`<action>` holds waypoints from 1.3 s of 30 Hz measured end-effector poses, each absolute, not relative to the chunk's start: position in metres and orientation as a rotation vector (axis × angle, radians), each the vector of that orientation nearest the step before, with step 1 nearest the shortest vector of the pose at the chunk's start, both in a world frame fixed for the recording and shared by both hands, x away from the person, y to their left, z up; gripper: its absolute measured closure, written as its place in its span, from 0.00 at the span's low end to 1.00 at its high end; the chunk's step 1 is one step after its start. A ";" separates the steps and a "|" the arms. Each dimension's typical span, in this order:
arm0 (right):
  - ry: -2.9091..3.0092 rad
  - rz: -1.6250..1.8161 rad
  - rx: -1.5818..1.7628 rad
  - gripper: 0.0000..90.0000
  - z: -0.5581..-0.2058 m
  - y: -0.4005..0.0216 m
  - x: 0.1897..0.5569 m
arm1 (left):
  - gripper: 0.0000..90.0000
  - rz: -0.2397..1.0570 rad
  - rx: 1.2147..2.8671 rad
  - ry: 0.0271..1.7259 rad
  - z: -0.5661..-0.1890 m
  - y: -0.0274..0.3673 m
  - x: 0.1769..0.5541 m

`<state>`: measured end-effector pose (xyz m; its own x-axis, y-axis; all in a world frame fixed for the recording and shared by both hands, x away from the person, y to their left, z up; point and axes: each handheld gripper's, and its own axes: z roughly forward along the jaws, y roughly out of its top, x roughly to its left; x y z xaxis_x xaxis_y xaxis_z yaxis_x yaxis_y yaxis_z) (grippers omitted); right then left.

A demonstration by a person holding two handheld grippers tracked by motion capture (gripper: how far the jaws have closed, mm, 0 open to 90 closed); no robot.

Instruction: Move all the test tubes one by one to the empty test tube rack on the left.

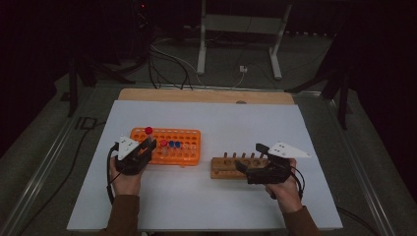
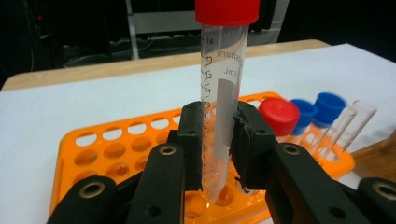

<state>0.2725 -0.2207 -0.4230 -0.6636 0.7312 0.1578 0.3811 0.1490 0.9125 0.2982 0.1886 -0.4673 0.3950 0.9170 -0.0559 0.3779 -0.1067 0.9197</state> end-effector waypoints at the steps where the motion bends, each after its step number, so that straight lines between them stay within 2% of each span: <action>1: 2.109 1.521 1.073 0.00 -0.423 -0.221 0.272 | 0.84 0.694 1.685 1.156 -0.469 0.188 0.299; 10: 2.108 1.523 1.077 0.00 -0.423 -0.222 0.272 | 0.84 0.692 1.680 1.131 -0.473 0.183 0.300; 26: 2.135 1.508 1.072 0.00 -0.429 -0.218 0.273 | 0.83 0.673 1.831 1.137 -0.488 0.176 0.300; 39: 2.134 1.494 1.084 0.00 -0.433 -0.223 0.274 | 0.84 0.630 1.892 1.174 -0.495 0.176 0.305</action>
